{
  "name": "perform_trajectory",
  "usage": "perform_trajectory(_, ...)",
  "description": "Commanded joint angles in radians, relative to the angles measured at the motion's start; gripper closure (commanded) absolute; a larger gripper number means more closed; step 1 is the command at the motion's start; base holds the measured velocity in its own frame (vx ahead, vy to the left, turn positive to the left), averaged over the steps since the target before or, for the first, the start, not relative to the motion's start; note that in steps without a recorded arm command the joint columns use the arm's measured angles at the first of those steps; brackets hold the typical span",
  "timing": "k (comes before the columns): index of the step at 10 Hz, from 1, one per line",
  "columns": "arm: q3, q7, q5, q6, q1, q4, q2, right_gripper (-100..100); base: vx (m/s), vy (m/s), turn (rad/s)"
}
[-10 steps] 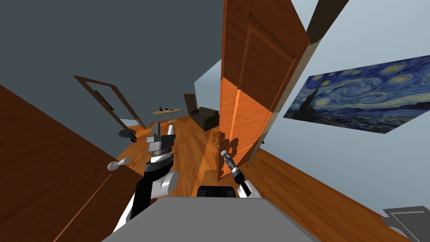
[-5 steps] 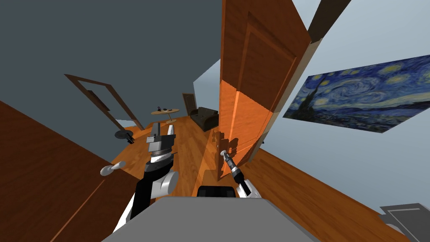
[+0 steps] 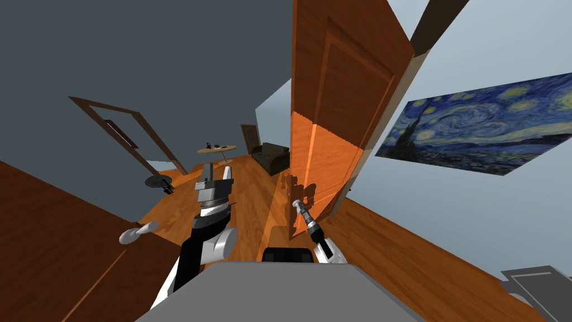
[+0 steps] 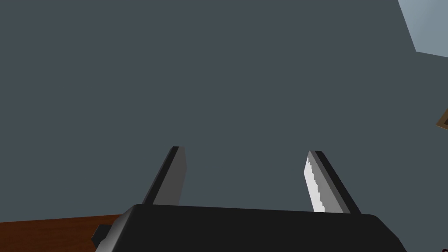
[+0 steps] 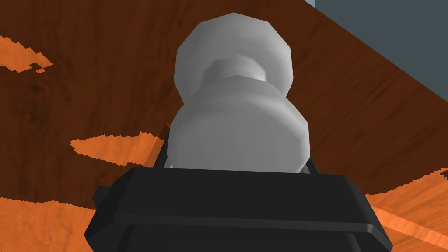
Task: Push the door open
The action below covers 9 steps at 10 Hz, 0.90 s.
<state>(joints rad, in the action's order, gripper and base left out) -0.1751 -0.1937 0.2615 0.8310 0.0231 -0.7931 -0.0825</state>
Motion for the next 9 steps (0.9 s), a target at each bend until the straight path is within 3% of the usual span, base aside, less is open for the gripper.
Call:
perform_trajectory(1, -0.004, 0.050, -0.028, -0.004, 0.009, 0.007, -0.005, 100, 0.059, 0.049, -0.075)
perform_trajectory(9, -0.033, 0.234, -0.097, -0.006, 0.027, 0.027, -0.006, 100, 0.048, 0.025, -0.034)
